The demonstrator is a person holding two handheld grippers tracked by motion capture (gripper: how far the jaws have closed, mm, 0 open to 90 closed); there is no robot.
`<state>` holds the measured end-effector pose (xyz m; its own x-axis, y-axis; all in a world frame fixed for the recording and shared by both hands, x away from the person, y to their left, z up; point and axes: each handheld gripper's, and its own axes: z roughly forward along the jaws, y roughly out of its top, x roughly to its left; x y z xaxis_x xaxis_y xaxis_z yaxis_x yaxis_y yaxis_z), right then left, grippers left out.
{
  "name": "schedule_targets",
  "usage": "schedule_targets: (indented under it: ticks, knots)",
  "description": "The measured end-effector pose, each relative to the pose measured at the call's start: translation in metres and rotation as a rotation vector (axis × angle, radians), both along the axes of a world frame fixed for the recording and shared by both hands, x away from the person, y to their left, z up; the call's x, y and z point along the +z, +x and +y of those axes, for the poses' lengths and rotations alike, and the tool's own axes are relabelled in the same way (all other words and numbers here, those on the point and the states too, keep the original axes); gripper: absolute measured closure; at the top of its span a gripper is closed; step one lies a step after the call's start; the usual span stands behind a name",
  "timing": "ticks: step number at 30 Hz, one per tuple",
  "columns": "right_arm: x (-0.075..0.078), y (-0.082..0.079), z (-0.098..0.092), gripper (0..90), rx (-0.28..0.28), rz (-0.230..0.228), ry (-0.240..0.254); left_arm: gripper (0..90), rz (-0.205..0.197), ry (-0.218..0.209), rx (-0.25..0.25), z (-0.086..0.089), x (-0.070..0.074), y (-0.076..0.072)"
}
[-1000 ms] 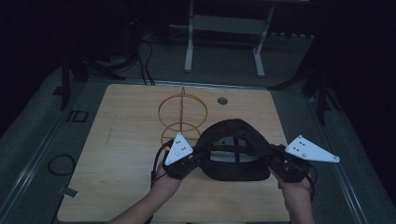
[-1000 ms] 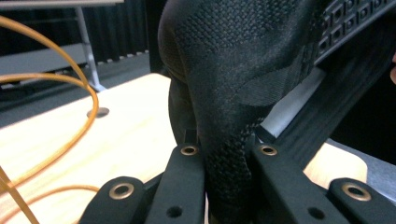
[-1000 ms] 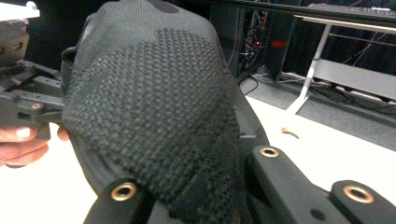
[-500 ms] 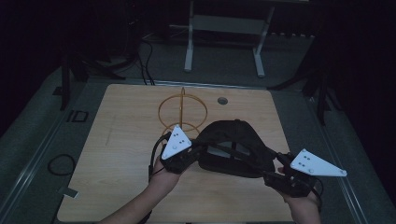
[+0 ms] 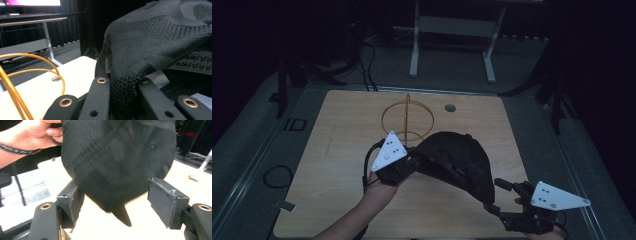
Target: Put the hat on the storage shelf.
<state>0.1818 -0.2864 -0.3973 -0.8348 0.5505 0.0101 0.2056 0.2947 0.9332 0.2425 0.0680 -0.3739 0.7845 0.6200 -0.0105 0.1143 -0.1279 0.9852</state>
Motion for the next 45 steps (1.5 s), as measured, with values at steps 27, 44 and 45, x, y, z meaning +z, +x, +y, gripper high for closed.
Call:
schedule_targets:
  ticks: [27,44,45]
  knots:
    - [0.034,-0.004,0.057,38.5,0.268,-0.236,-0.087,88.5,0.09,0.021,-0.345,0.026,-0.007,0.003]
    - [0.033,-0.005,0.071,87.3,0.307,-0.297,-0.136,88.4,0.112,0.021,-0.36,0.01,-0.003,0.007]
    - [0.033,-0.006,0.071,87.5,0.307,-0.299,-0.134,88.3,0.118,0.024,-0.36,0.01,-0.004,0.007]
